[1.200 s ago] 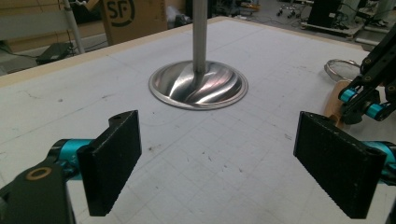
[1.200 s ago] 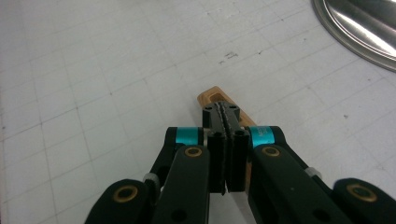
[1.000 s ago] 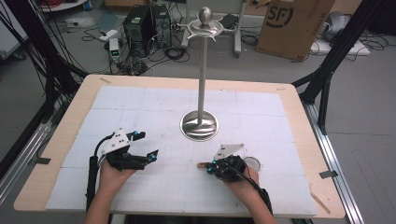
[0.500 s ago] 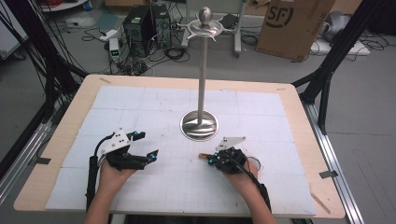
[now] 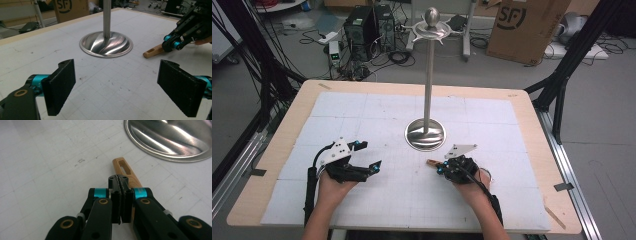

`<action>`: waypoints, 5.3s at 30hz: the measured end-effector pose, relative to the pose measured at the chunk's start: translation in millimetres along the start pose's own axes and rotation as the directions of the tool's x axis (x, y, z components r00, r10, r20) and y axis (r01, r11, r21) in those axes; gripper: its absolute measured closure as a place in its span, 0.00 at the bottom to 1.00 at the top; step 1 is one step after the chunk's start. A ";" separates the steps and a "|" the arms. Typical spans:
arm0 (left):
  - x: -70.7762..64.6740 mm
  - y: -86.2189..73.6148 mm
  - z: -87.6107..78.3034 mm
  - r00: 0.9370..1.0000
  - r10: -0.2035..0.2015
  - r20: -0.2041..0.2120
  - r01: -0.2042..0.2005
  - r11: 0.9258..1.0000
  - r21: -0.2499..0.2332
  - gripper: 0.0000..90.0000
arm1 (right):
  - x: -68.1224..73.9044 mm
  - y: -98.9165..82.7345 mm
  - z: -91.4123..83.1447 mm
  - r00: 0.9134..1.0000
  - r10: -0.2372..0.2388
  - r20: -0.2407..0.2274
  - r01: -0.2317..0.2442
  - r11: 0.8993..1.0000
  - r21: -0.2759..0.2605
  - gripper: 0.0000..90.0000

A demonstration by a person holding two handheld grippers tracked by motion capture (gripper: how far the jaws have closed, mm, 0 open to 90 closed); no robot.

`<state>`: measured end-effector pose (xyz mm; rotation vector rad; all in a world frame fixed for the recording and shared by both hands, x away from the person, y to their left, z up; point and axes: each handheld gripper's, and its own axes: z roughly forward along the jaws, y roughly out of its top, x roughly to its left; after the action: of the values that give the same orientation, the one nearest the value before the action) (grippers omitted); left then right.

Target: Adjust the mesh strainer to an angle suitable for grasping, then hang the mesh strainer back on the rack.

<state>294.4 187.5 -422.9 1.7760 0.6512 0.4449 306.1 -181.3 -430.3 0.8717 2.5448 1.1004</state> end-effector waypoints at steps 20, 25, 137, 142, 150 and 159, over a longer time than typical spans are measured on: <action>1.4 -0.4 -0.3 1.000 0.001 -0.004 -0.001 1.000 0.004 0.17 | -14.7 -6.8 -43.9 0.998 0.054 -0.028 -0.058 0.986 -0.158 0.73; 1.6 -1.0 0.2 1.000 0.005 -0.004 -0.005 1.000 0.017 0.17 | -18.3 -8.1 -48.7 0.998 0.062 -0.005 -0.062 0.983 -0.172 0.63; 3.4 -4.6 -3.2 1.000 -0.025 -0.007 0.026 0.999 0.038 0.17 | -33.9 -0.9 -21.5 0.999 -0.023 0.049 0.002 0.920 0.391 0.69; 2.7 -5.4 -0.8 1.000 -0.026 -0.005 0.026 0.999 0.040 0.17 | -34.6 1.7 -19.6 0.999 -0.024 0.042 0.004 0.911 0.412 0.69; 3.1 -5.4 -0.4 1.000 -0.030 -0.006 0.030 0.999 0.037 0.17 | -31.0 -2.7 -22.4 0.998 -0.036 0.048 0.016 0.926 0.377 0.76; 3.4 -5.5 -0.6 1.000 -0.026 -0.004 0.026 0.999 0.035 0.17 | -32.5 -9.6 -31.4 0.998 -0.034 0.047 0.018 0.955 0.296 0.76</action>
<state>295.6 191.2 -428.0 1.7986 0.6878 0.4214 314.4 -224.5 -416.3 0.9177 2.7107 0.6875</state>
